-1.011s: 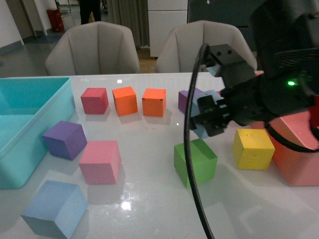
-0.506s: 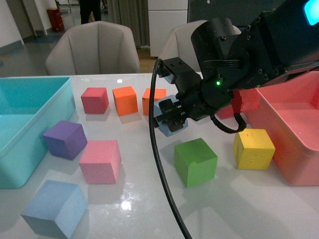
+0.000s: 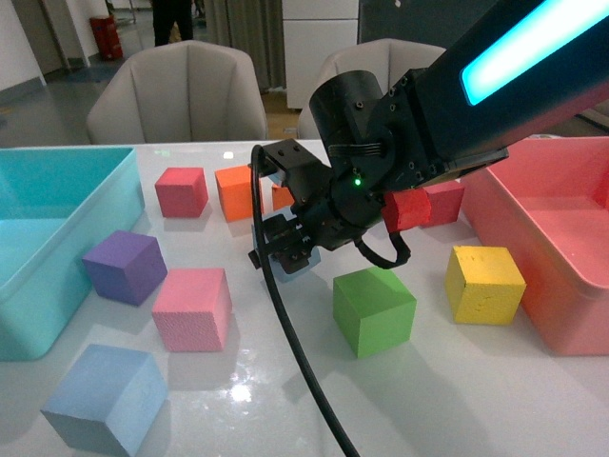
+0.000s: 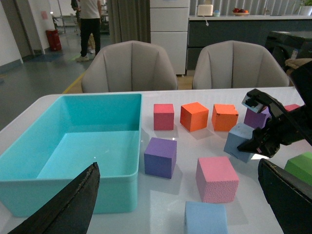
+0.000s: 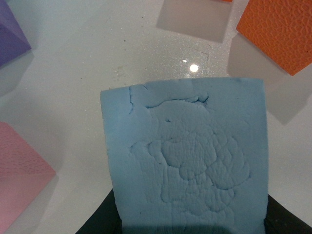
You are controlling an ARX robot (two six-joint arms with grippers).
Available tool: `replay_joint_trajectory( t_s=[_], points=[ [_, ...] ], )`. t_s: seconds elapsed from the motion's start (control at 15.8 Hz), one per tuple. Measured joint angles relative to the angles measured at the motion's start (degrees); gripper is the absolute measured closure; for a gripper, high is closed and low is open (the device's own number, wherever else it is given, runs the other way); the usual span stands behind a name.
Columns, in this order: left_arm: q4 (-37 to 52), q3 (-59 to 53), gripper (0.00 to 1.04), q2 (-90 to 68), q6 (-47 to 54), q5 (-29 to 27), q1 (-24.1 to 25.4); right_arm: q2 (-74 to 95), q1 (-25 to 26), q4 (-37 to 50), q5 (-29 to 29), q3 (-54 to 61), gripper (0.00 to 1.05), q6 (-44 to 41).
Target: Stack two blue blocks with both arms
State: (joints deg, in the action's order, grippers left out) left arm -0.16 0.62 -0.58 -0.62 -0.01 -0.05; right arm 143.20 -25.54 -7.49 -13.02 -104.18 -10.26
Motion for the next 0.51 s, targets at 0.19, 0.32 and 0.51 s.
replay_joint_trajectory(
  t_s=[0.19,0.32,0.51],
  points=[
    [0.0,0.0,0.07,0.0,0.0,0.0,0.0,1.6,0.0,-2.1,0.5,-2.5,0.62,-0.1],
    [0.0,0.0,0.07,0.0,0.0,0.0,0.0,2.1,0.0,-3.1,1.0,-2.8,0.62,-0.1],
    [0.0,0.0,0.07,0.0,0.0,0.0,0.0,0.6,0.1,-2.2,2.6,-2.4,0.06,0.8]
  ],
)
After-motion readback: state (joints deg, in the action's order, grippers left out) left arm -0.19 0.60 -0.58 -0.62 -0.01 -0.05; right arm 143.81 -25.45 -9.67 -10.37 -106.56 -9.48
